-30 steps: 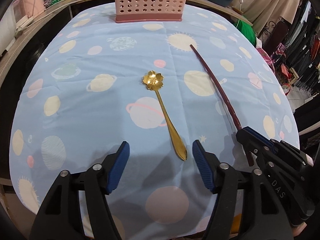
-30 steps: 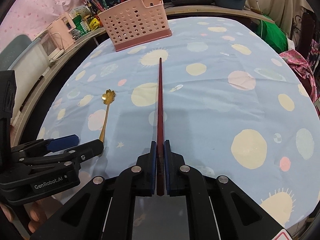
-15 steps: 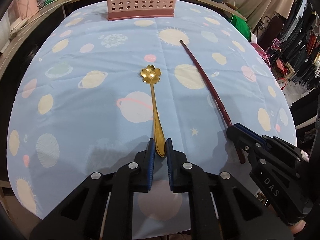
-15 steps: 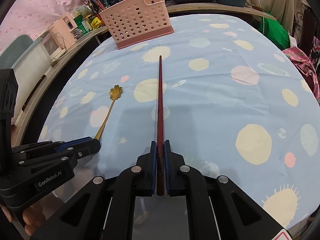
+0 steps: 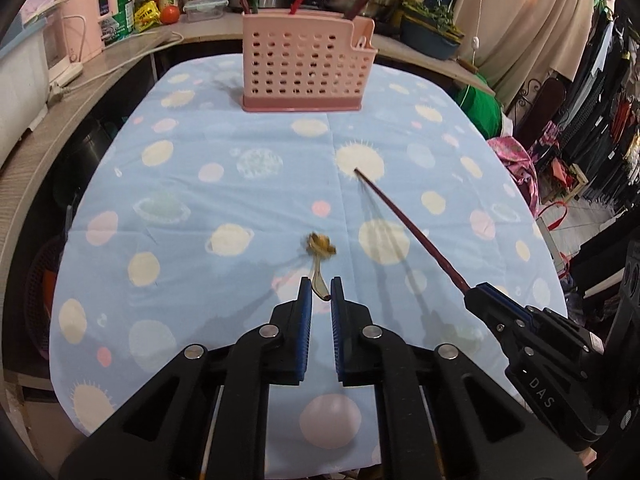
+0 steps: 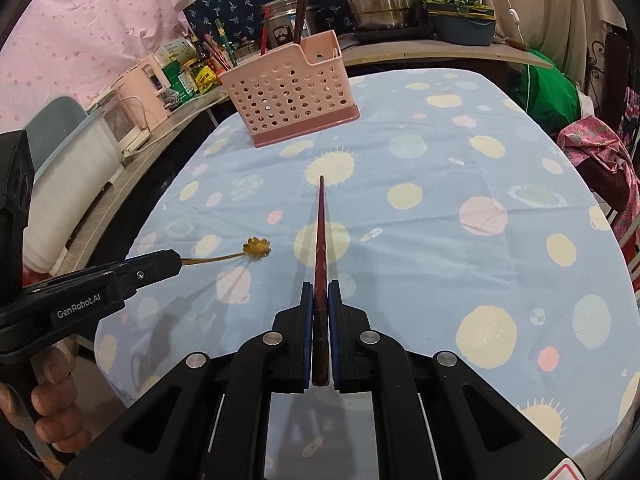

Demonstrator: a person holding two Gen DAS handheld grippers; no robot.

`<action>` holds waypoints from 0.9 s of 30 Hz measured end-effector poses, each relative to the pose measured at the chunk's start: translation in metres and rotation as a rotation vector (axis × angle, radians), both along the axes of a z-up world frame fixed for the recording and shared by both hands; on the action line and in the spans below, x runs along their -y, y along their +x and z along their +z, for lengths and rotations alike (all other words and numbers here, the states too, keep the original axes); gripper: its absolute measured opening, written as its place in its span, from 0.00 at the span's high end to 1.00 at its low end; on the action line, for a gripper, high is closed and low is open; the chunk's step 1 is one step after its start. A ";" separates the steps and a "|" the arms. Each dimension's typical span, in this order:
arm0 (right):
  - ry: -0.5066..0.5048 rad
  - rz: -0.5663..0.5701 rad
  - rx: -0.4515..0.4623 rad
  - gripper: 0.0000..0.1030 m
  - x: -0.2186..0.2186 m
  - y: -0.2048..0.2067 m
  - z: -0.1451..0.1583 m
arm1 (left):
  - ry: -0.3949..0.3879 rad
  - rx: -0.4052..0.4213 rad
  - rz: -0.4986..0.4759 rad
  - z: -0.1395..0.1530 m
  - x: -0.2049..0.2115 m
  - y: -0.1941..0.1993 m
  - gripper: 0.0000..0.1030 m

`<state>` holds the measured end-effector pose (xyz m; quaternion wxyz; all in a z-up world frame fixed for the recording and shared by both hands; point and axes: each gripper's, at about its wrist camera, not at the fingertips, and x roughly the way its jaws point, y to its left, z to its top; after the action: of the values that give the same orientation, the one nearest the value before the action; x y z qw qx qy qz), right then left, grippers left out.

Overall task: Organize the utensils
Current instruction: 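Lift the chopstick and spoon and carry both over the pink basket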

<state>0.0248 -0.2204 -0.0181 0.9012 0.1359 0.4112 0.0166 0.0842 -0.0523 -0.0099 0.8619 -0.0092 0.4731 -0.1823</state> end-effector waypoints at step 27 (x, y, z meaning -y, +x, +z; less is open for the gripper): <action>0.058 -0.020 0.236 0.93 0.026 0.069 0.108 | -0.021 0.161 0.000 0.085 -0.004 0.056 0.99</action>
<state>0.0940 -0.2469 0.0902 0.9391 0.1631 0.3004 0.0351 0.1397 -0.0486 0.0750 0.8971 -0.0037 0.4002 -0.1873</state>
